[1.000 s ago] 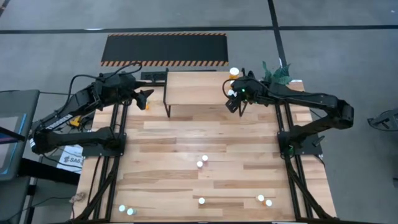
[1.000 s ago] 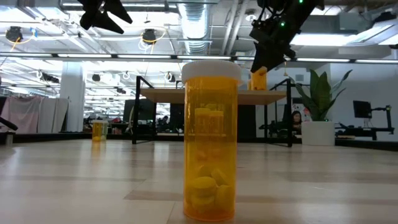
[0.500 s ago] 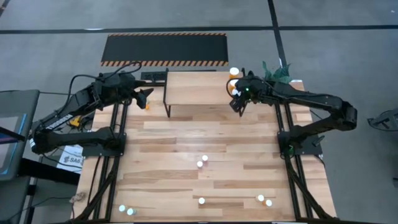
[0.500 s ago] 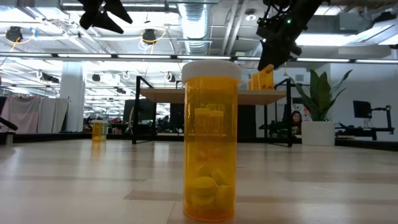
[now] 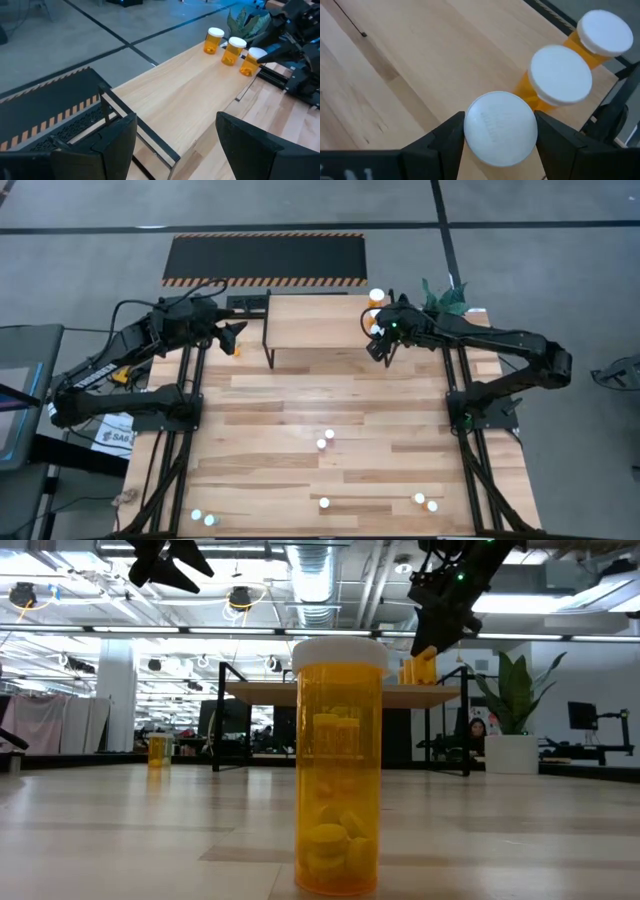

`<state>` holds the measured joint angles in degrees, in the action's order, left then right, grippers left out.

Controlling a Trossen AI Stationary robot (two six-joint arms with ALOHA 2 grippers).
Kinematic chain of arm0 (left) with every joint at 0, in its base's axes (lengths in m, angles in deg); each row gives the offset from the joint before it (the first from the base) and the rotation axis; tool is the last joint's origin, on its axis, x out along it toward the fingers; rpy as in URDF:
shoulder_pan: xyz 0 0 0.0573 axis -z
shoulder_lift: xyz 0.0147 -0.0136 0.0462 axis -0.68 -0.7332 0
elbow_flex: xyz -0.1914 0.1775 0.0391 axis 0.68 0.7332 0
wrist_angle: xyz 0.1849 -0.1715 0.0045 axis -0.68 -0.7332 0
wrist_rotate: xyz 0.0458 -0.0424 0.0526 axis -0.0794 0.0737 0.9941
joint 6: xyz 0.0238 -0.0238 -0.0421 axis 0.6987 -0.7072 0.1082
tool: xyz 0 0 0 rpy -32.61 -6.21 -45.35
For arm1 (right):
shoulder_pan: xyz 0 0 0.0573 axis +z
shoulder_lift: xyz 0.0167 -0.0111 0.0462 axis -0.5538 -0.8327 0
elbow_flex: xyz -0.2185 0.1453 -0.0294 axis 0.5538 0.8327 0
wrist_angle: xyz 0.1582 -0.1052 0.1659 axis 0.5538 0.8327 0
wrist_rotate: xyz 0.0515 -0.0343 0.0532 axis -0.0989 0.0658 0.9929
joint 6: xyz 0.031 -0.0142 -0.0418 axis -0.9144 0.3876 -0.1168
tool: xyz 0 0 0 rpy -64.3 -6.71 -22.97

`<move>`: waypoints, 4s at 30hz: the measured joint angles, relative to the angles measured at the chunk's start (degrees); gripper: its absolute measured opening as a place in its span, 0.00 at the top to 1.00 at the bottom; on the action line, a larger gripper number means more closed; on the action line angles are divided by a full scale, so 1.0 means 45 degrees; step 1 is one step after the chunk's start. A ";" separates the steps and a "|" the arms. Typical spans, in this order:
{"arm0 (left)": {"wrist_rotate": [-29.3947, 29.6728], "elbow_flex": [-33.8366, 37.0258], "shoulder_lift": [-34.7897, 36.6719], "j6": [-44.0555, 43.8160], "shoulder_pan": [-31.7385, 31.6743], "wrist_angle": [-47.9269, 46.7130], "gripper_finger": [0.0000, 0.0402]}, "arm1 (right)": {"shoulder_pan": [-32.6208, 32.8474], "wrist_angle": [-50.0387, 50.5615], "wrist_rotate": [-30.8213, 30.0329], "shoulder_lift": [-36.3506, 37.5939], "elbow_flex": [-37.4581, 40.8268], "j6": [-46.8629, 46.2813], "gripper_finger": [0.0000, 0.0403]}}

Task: Pick and place medicine bottles onto shelf by color
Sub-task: Put the large orange pill bottle on the shelf aligned with the other large orange pill bottles, then put the right small orange pill bottle on the shelf

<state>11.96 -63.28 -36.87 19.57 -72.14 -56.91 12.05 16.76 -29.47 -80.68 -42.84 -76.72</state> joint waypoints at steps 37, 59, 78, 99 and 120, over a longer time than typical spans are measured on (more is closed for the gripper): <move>-0.0015 0.0004 0.0001 -0.0119 0.0000 0.0030 0.36 | 0.0095 0.0273 0.0106 -0.0003 -0.0012 0.0151 0.43; -0.0117 0.0008 0.0001 -0.0196 0.0000 0.0034 0.36 | 0.0095 0.0381 -0.0102 -0.0023 0.0013 0.0139 0.35; -0.0112 0.0008 0.0001 -0.0196 0.0000 0.0039 0.36 | 0.0134 0.1326 -0.0135 0.0008 -0.1535 0.1264 0.15; -0.4189 0.0008 0.0035 0.0843 0.0046 -0.2629 0.36 | 0.3968 0.3597 0.7453 0.0021 -0.4611 -0.4324 0.20; -0.6580 0.0008 -0.0727 -0.2850 0.5587 -0.2296 0.36 | 1.1060 0.5982 0.4576 -0.0008 -0.4611 -0.9656 0.21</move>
<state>-17.65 -63.24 -40.15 6.74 -47.00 -67.24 61.82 43.68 -8.88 -80.72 -63.59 -120.17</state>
